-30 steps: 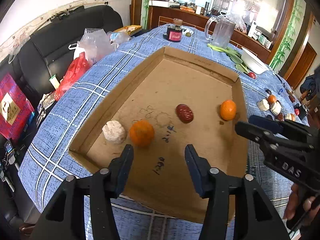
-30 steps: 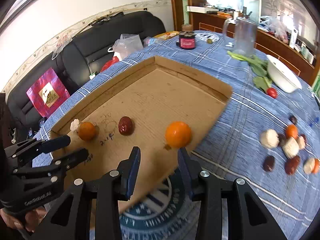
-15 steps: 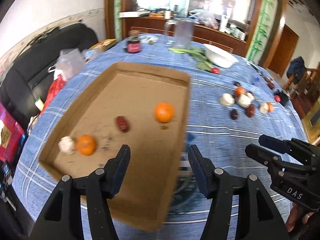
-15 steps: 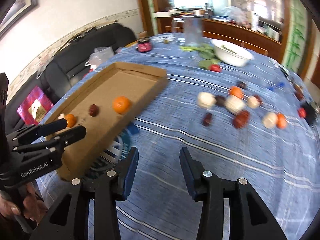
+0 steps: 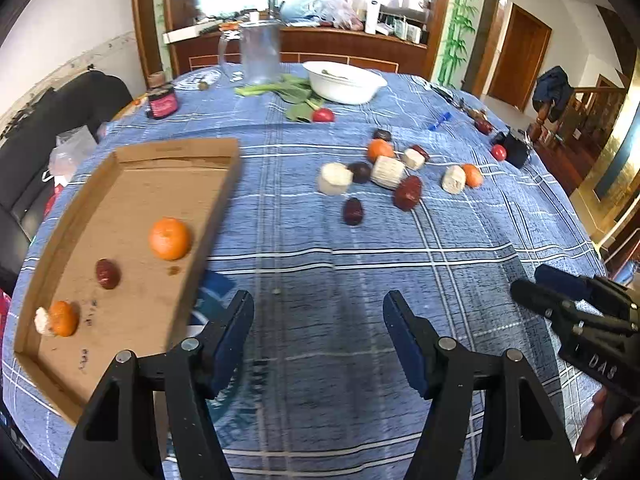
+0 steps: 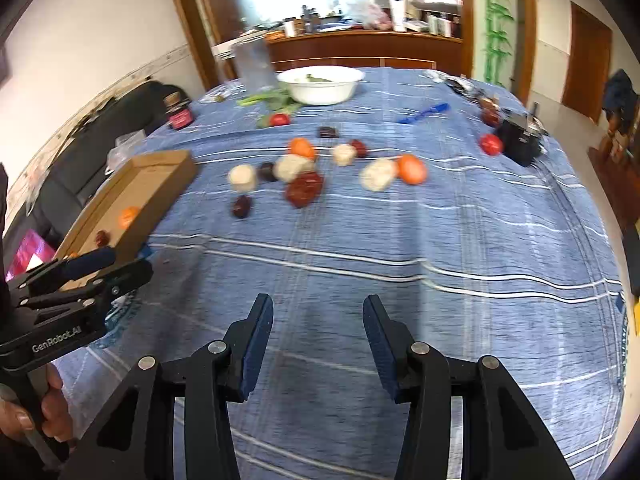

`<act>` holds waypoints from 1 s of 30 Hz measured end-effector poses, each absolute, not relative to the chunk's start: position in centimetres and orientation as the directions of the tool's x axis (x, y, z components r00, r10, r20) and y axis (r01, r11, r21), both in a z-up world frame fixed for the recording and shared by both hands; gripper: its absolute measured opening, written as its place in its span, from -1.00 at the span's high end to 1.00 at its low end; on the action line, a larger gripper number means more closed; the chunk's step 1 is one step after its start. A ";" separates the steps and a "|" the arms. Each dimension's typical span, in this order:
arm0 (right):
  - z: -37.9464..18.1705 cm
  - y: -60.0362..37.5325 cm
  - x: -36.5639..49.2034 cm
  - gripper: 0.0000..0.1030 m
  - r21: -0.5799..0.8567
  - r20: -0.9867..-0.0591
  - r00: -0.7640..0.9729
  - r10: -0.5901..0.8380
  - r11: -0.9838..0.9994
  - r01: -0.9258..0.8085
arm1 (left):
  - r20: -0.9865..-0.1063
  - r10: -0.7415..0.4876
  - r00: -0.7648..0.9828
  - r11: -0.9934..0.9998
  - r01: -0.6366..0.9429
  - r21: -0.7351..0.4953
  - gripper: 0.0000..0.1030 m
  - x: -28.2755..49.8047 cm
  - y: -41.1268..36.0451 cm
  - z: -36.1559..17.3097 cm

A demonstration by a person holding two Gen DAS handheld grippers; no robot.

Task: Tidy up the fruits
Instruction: 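Grasp an orange with the right tool while the left tool grasps a red date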

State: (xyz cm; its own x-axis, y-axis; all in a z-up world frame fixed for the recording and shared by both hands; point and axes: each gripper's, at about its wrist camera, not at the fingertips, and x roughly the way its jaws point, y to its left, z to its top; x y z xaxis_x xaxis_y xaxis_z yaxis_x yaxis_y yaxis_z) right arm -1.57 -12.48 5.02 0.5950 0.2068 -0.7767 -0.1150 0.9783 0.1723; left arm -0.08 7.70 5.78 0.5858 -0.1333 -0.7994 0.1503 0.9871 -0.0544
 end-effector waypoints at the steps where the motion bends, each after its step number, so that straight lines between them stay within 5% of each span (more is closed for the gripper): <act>1: 5.0 -13.1 -1.4 0.02 0.176 -0.777 0.597 0.202 0.979 -0.103 | -0.804 -0.132 0.580 0.987 0.151 -0.053 -0.29 0.1 7.3 5.7; 13: 3.6 -18.9 8.3 0.03 0.184 -0.774 0.607 0.182 0.981 -0.059 | -0.833 -0.123 0.540 0.988 0.148 -0.050 -0.30 2.9 5.3 5.3; 30: 0.5 -16.1 15.4 0.16 0.073 -0.808 0.494 0.322 0.886 -0.458 | -0.861 -0.125 0.493 0.979 0.202 -0.027 -0.30 7.9 1.0 4.4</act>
